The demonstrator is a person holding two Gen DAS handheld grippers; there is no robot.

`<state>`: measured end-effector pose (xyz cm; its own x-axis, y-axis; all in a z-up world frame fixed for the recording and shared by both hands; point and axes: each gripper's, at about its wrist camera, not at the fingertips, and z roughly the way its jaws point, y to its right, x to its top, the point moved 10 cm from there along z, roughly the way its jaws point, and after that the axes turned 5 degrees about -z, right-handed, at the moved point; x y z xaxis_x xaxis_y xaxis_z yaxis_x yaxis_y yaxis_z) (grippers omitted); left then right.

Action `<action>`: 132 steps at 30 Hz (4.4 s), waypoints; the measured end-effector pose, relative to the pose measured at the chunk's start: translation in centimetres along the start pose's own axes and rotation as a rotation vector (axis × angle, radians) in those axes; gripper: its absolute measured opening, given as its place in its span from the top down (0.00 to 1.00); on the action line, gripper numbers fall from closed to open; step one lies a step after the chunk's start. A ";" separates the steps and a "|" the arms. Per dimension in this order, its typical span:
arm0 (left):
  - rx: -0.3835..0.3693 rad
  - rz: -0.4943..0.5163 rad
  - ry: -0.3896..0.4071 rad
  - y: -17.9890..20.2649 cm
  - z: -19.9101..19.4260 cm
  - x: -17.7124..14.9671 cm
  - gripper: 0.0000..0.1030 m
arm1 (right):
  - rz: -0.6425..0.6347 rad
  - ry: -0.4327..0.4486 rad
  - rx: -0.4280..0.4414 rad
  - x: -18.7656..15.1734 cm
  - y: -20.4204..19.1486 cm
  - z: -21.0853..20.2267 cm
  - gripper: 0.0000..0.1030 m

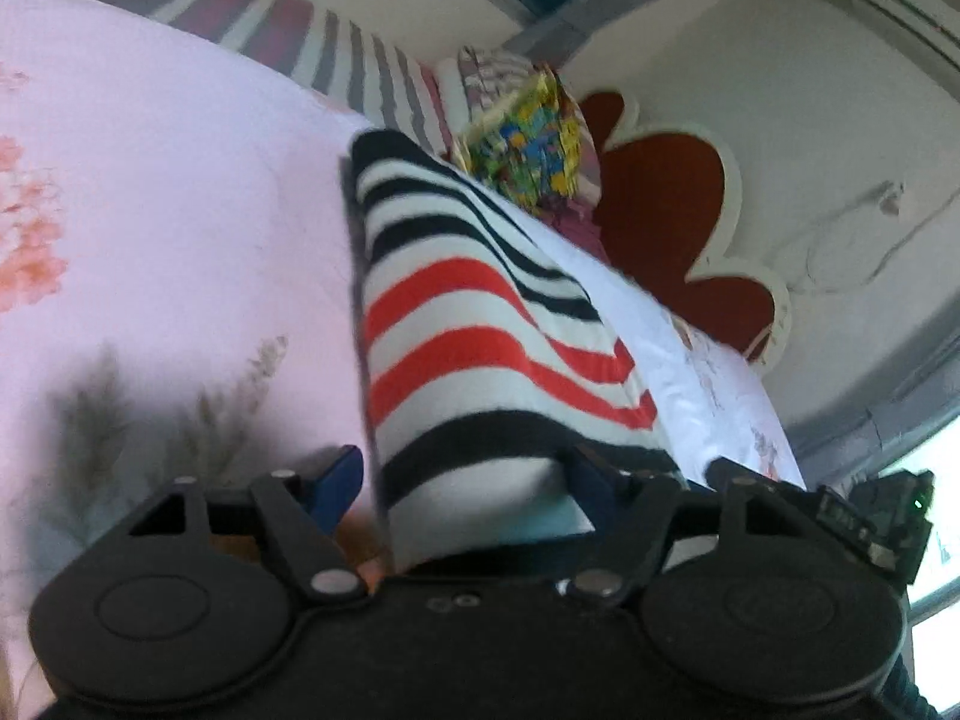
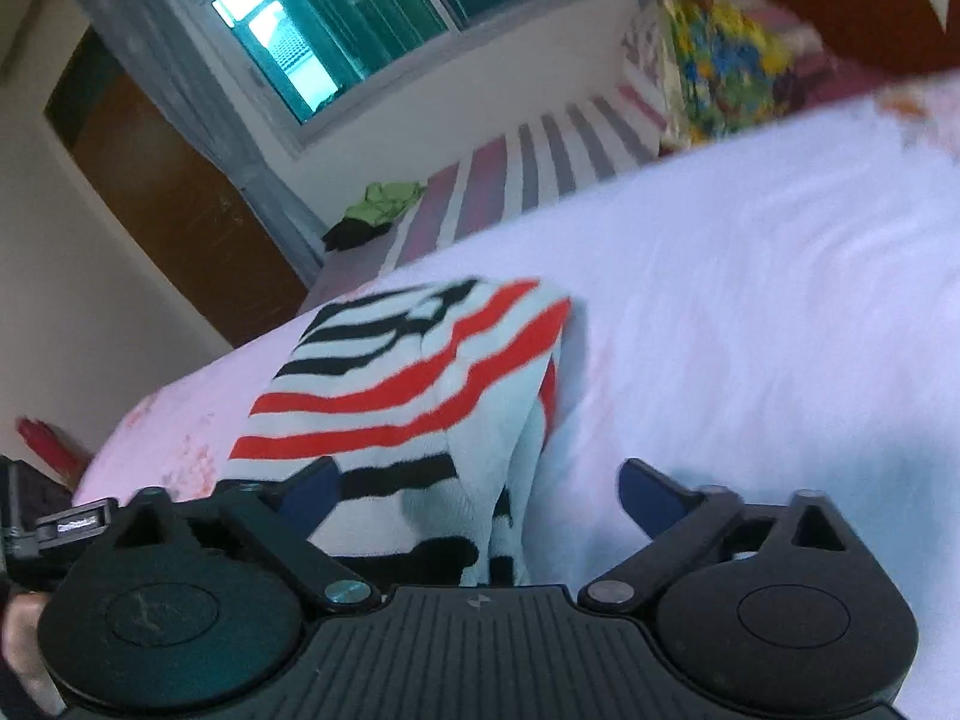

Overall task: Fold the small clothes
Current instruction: 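Grasp the end of the folded roll with the right gripper, then fold the held roll end over toward the left gripper with the right gripper, then press the folded striped bundle flat with both grippers and release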

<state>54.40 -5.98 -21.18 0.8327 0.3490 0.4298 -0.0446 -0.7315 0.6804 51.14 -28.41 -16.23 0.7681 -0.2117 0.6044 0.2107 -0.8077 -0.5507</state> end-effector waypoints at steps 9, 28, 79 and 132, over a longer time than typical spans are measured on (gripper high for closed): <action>-0.037 -0.026 -0.076 -0.6 2.3 0.1 0.30 | 0.079 -0.075 0.051 0.1 1.4 3.0 0.30; 0.007 0.112 -0.089 0.3 2.2 0.1 0.39 | -0.068 -0.105 0.080 0.4 -1.6 5.8 0.57; 0.067 0.174 0.037 -10.4 -22.5 2.0 0.47 | -0.274 -0.074 0.176 -8.0 -30.1 11.0 0.61; 0.399 0.383 0.122 -13.2 -23.8 -3.8 0.33 | -0.688 -0.188 -0.090 -16.4 -30.3 14.3 0.76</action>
<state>38.74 16.30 -17.67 0.7270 0.0635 0.6837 -0.0991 -0.9756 0.1960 40.82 7.37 -17.66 0.5720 0.4531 0.6837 0.6400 -0.7679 -0.0266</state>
